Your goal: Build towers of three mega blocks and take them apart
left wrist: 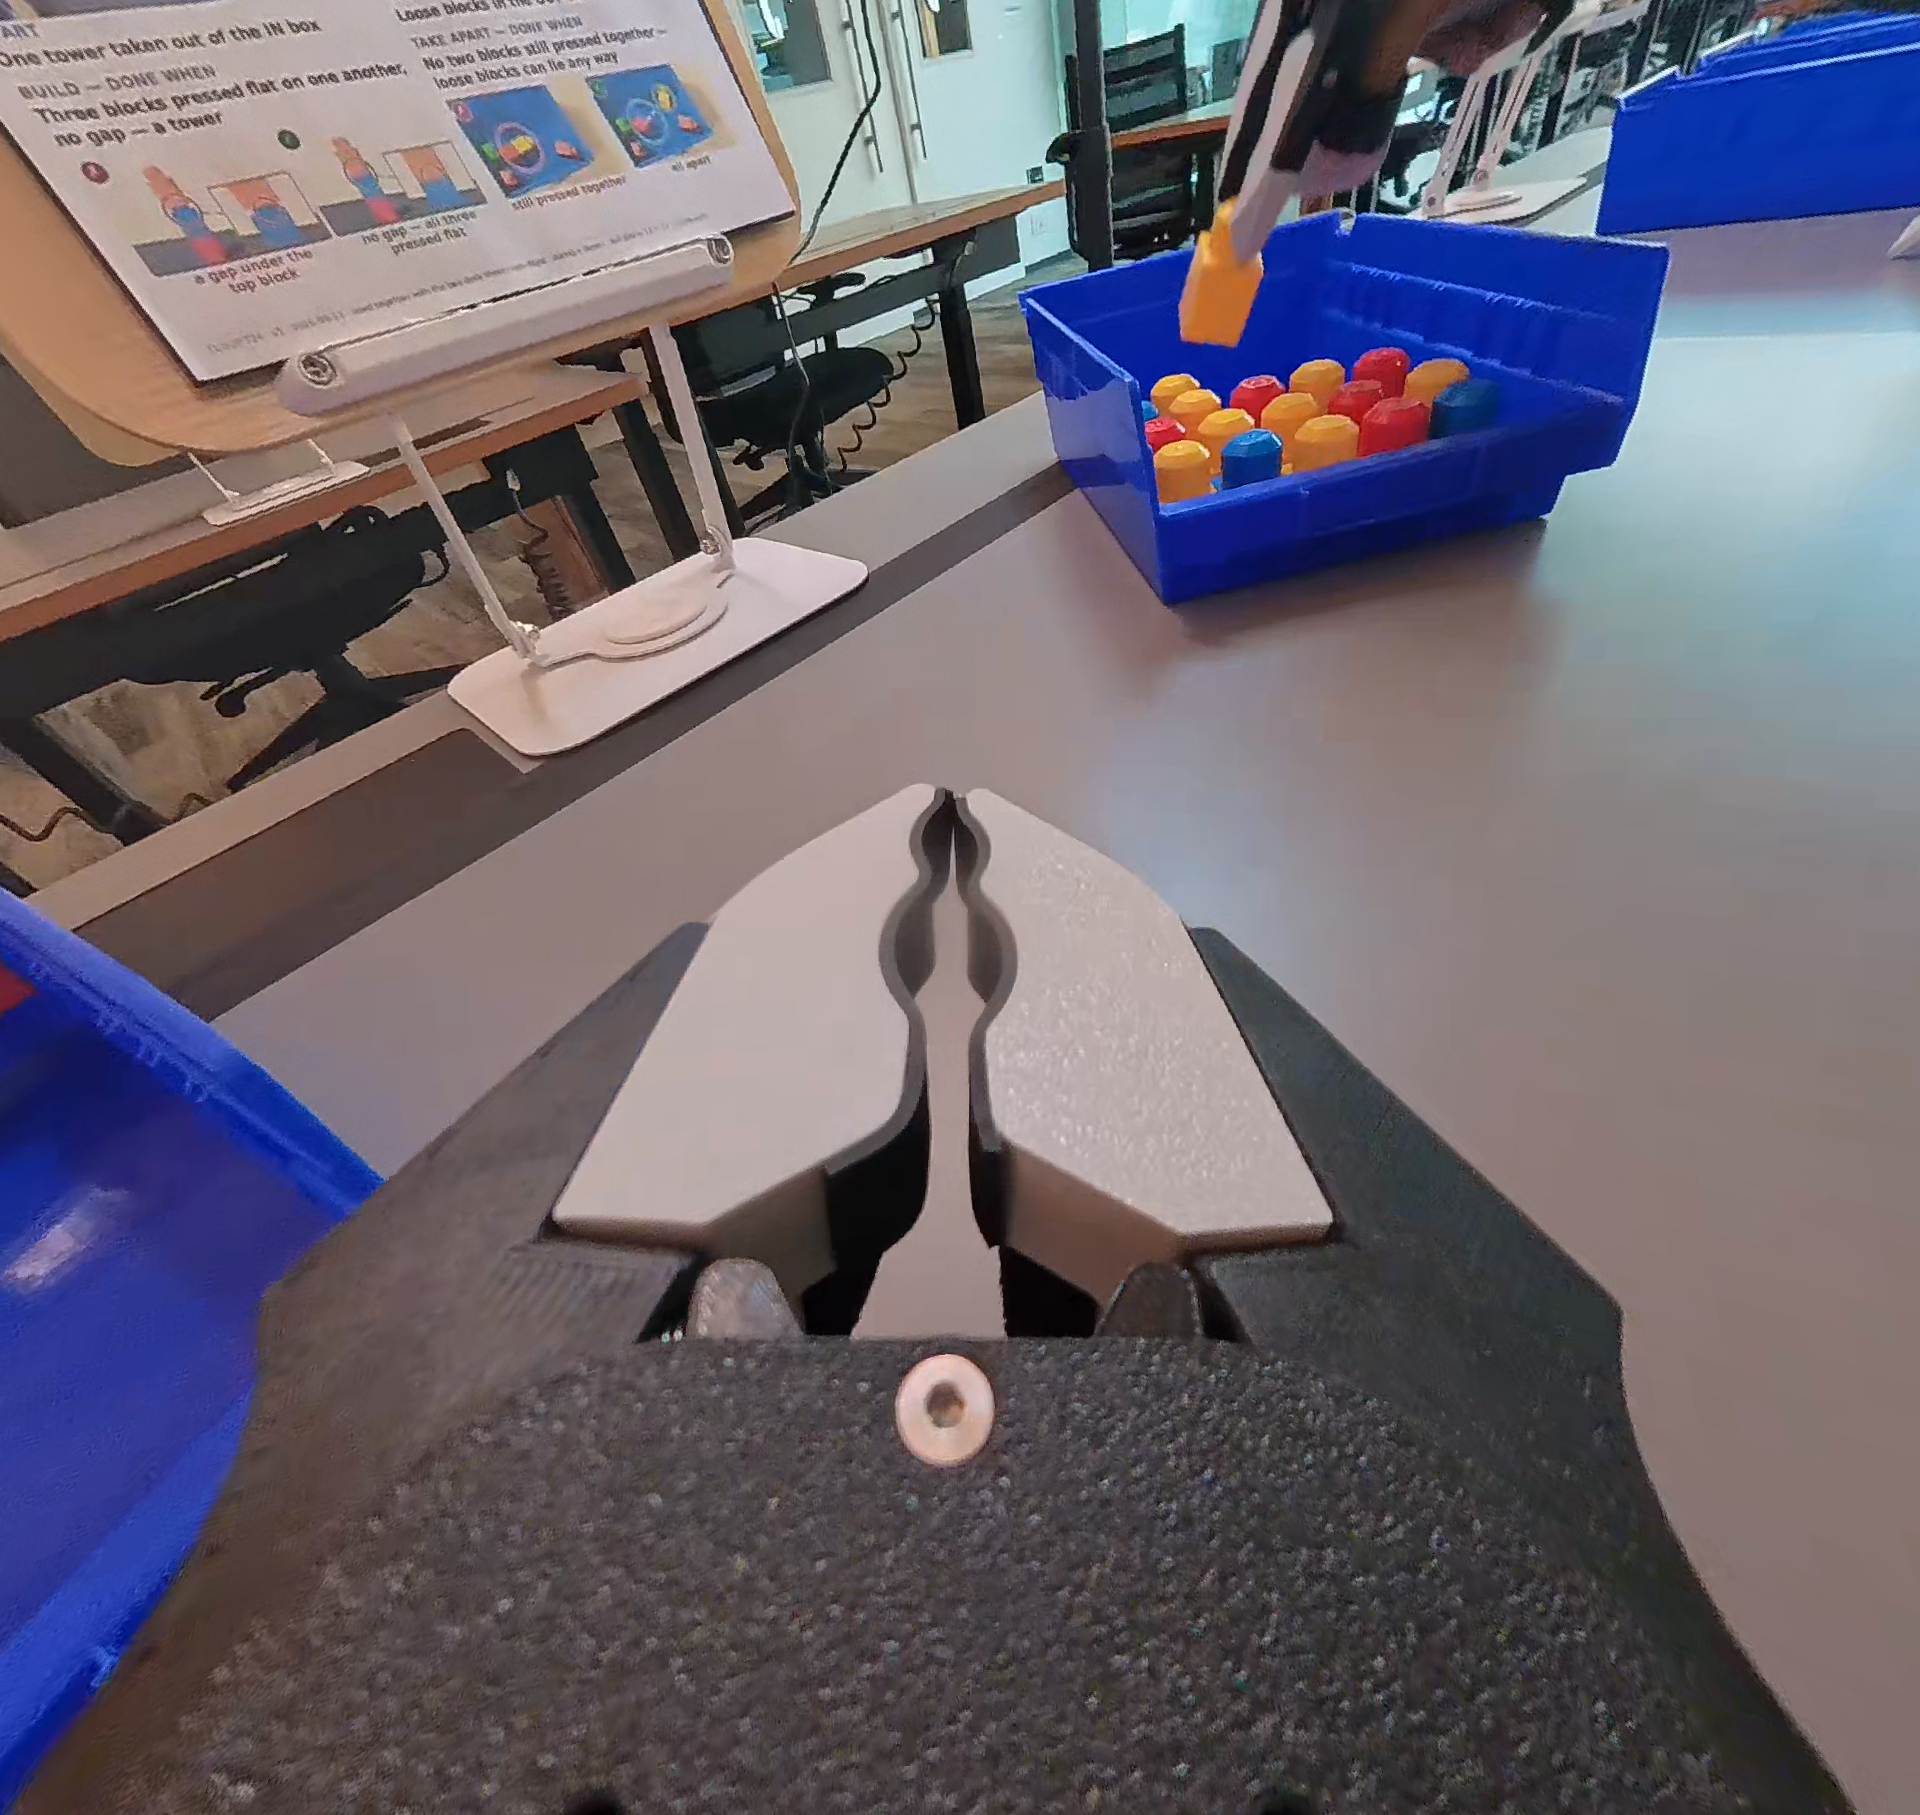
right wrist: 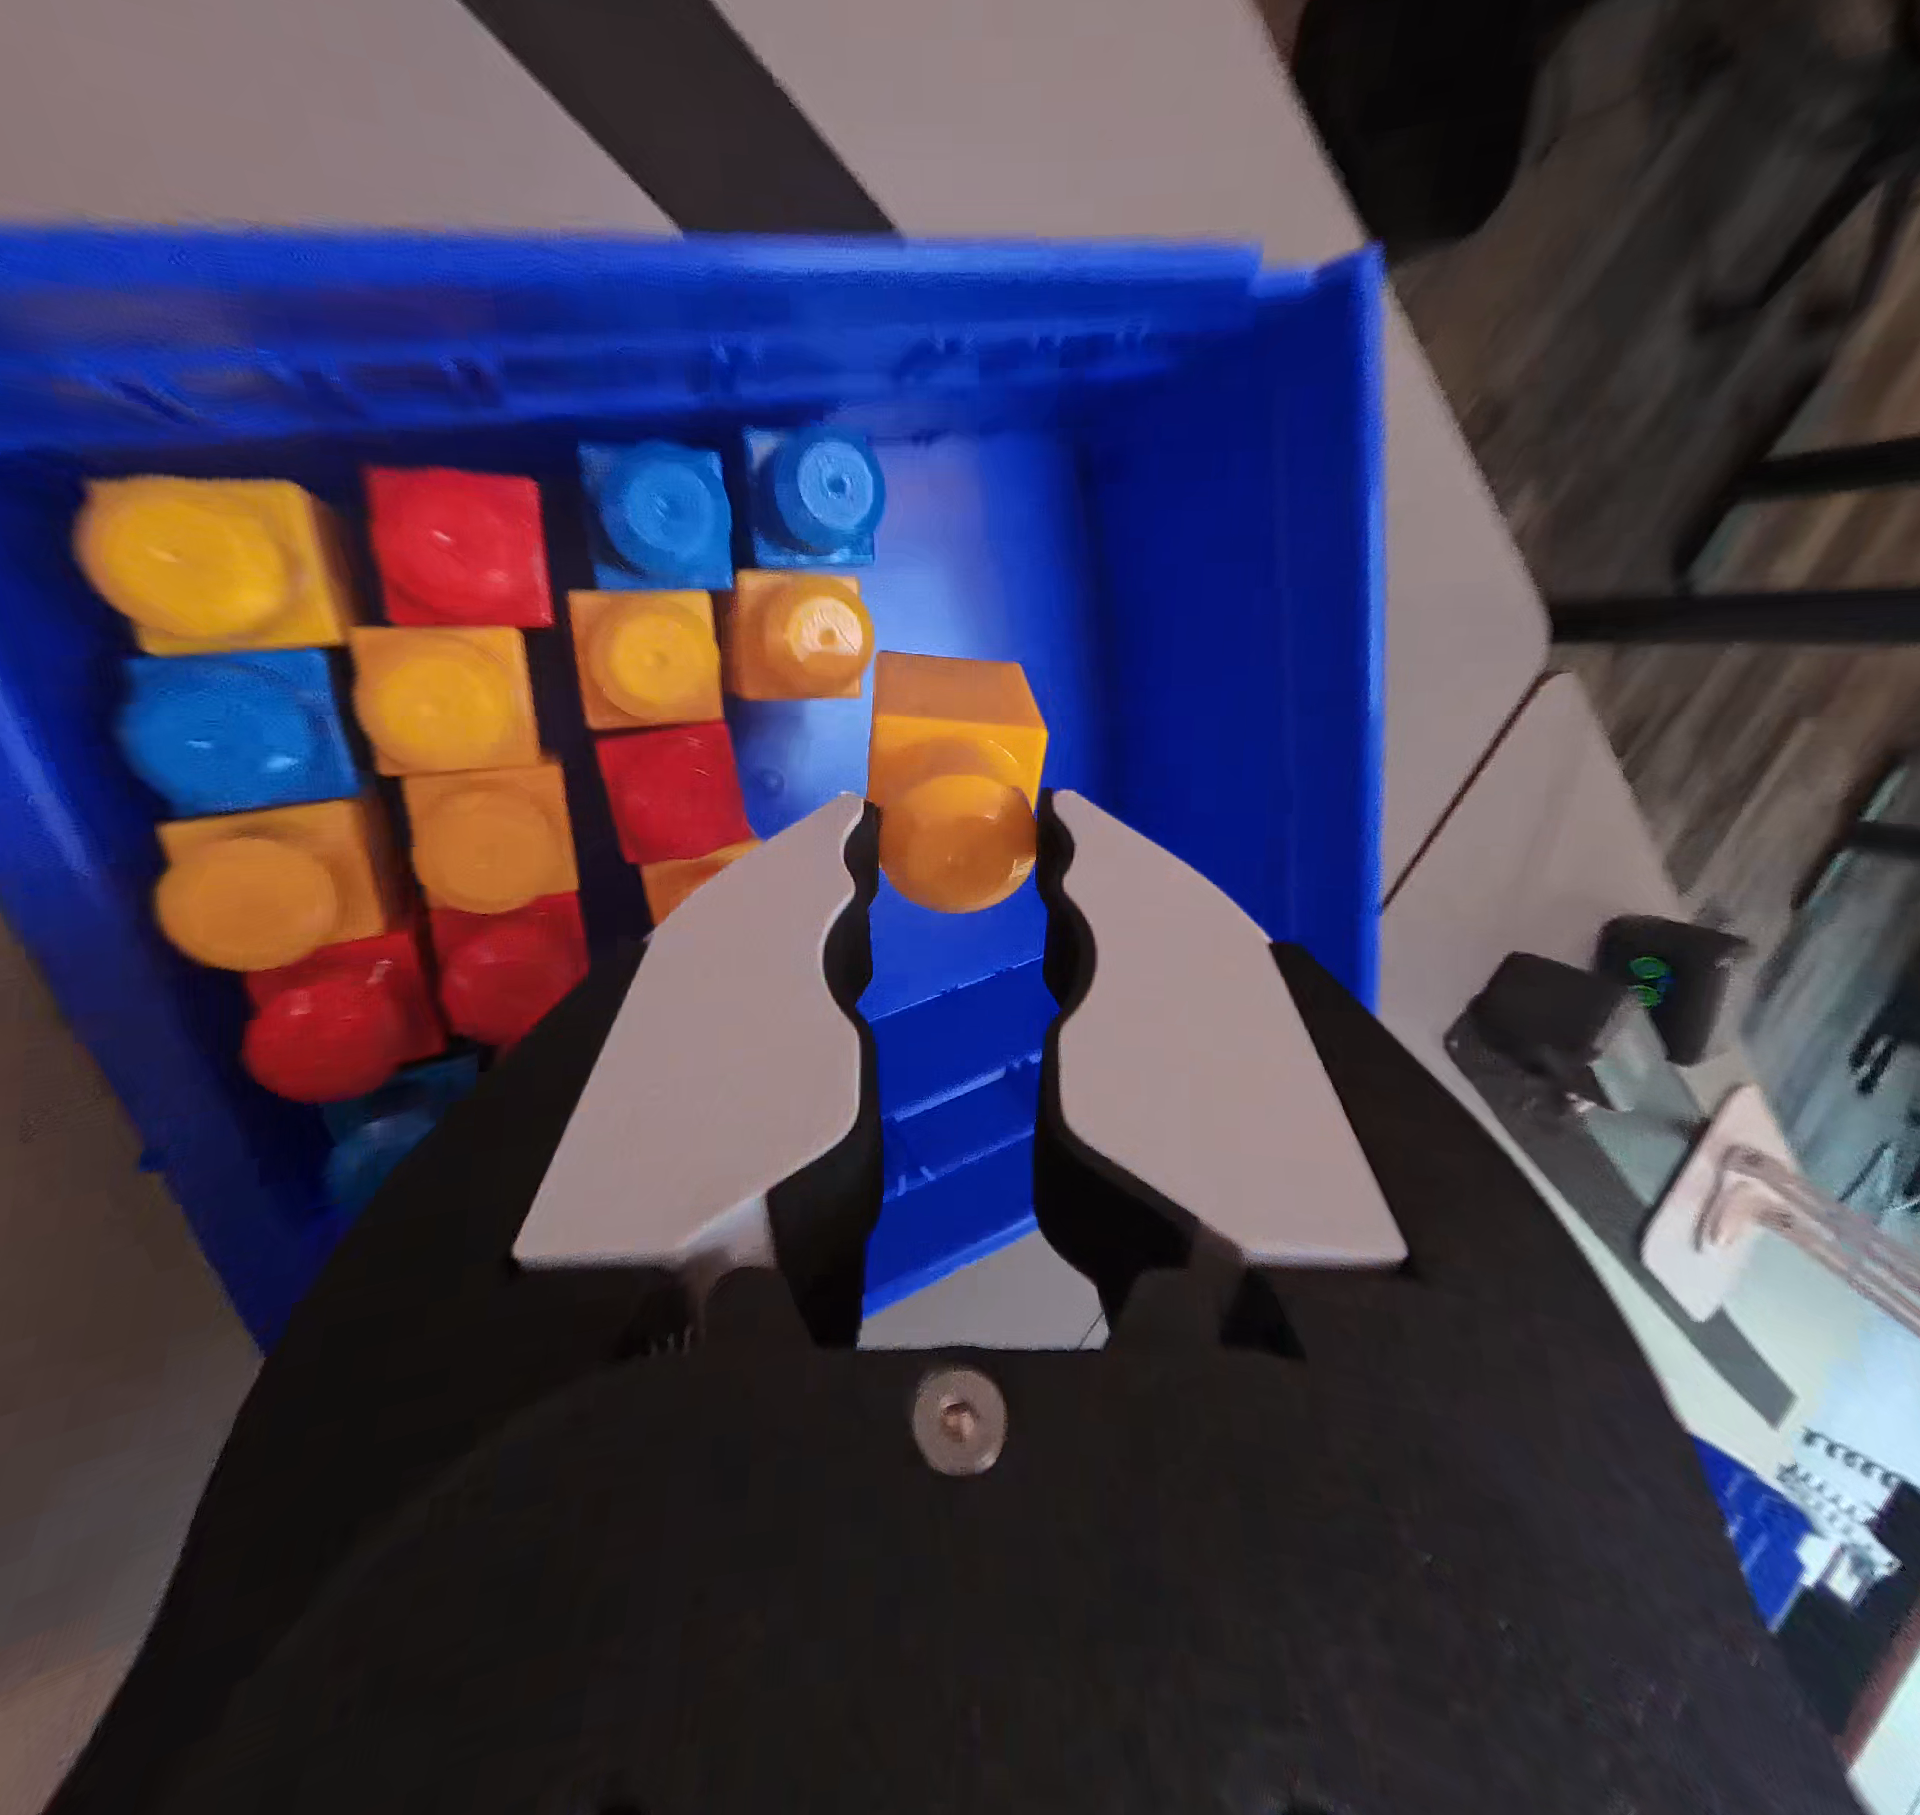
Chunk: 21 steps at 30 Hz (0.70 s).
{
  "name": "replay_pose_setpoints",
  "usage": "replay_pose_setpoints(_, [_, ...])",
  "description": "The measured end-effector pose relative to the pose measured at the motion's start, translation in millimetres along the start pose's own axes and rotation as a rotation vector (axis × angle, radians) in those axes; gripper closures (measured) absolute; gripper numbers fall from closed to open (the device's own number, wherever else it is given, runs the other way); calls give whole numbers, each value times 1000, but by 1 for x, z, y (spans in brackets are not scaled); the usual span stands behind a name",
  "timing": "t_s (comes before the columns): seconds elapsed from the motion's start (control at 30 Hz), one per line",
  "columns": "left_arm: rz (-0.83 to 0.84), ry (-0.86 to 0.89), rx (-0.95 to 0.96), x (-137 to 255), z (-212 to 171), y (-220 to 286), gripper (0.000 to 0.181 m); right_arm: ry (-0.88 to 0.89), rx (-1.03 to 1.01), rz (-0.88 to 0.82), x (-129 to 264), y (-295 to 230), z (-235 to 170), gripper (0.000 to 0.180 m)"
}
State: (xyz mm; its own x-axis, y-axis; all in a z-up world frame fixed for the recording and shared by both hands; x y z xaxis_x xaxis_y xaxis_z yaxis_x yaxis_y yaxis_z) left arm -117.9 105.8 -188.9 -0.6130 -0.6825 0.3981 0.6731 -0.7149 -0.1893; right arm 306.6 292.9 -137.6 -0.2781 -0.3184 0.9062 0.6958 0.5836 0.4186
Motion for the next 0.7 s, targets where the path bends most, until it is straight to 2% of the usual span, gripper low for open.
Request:
replay_pose_setpoints(0.1, [10, -16, -20, -2, -3, 0, 181, -73, 7, 110, -40, -1, -5, 150])
replay_pose_setpoints(0.17, [10, -21, -25, -3, -5, -1, 181, -106, 10, 104, -55, 5, -7, 150])
replay_pose_setpoints(0.23, [2, -23, -19, -4, -6, -1, 181, -133, 9, 185, -59, 6, -12, 150])
replay_pose_setpoints(0.4, [-14, -30, -8, -6, -8, -2, 181, -167, 13, 208, -61, 15, -20, 150])
replay_pose_setpoints(0.7, [-30, -47, -32, -8, -10, 3, 181, -339, 133, 295, -72, -15, -12, 150])
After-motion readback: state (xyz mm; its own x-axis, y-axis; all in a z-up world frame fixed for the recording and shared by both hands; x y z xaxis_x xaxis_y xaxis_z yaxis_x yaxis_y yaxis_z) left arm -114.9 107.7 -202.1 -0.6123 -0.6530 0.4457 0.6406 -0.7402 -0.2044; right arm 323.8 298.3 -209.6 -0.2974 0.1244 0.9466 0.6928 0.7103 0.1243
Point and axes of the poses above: each gripper's, where its closed fingertips meet, x back along the fingers, z out of its top, y = z × x across the jaws, the point moved 5 cm from there along x, back along the fingers, and after that the axes turned 15 degrees about -y, right-handed, at the moved point
